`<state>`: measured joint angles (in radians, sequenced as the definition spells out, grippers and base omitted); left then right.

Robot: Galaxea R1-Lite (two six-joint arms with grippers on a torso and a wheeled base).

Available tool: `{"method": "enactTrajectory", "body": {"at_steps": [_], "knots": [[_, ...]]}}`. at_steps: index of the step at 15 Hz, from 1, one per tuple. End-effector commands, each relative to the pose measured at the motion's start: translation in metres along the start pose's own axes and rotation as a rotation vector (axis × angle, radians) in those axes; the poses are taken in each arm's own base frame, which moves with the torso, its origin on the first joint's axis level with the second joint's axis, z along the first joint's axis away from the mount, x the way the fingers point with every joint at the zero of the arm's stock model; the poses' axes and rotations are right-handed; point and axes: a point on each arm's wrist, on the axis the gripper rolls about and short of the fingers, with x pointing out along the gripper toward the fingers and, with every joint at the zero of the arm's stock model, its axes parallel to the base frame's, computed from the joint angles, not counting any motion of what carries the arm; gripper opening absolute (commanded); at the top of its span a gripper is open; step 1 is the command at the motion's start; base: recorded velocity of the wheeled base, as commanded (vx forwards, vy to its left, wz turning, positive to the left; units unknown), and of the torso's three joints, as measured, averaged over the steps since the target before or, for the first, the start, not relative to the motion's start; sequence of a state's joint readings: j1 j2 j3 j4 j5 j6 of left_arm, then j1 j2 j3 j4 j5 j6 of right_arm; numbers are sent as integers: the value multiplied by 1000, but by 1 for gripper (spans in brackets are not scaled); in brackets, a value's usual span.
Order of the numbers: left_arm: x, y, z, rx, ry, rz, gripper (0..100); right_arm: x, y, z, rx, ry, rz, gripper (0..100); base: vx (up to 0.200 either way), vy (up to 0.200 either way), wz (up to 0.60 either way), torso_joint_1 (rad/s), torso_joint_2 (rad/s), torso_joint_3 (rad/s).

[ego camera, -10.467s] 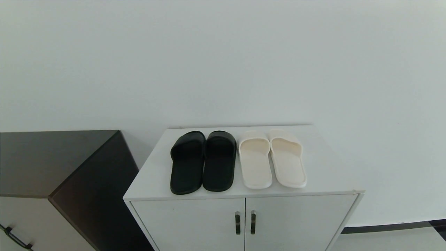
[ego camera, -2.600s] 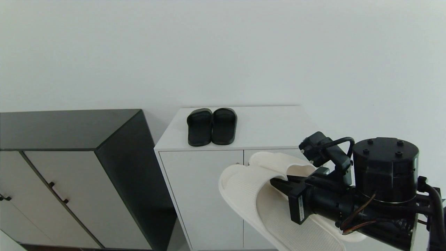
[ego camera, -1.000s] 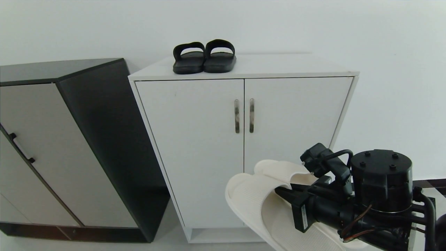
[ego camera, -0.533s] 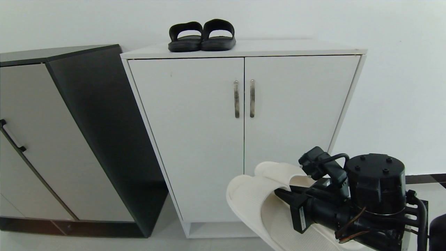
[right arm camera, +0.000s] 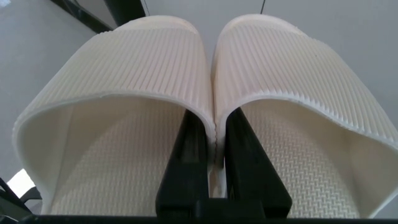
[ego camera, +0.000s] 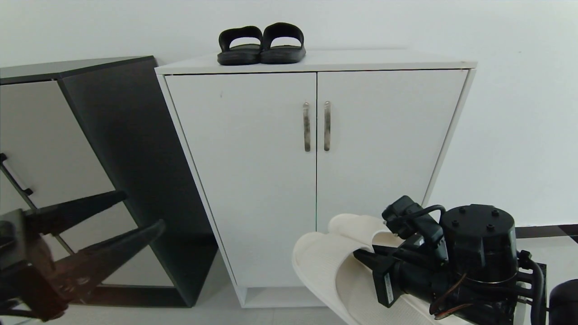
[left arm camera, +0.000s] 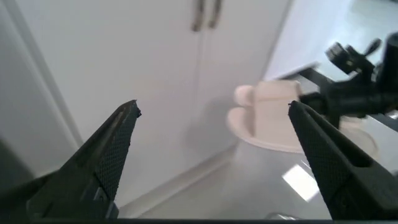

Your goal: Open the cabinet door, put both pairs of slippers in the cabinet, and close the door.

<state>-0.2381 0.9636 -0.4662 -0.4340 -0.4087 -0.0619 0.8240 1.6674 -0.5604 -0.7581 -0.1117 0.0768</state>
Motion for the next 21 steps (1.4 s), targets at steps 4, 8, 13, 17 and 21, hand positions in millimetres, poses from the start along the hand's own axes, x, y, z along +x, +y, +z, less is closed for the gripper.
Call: {"method": "enactTrajectory", "body": {"at_steps": [4,8,13,17,21], "knots": [[77,-13,21,-4,73,-221,100,0,0,-1,1,-7,2,0,0,0,0,0,0,0],[131,-39,38,10,69,-313,100,1,0,-2,2,1,3,0,0,0,0,0,0,0],[195,-45,38,0,88,-344,100,-1,1,-4,0,9,42,0,0,0,0,0,0,0],[224,-47,60,-129,84,-430,100,-1,2,-4,0,3,45,0,0,0,0,0,0,0],[264,-39,56,-183,109,-483,100,-1,2,-3,1,-11,45,0,0,0,0,0,0,0]]}}
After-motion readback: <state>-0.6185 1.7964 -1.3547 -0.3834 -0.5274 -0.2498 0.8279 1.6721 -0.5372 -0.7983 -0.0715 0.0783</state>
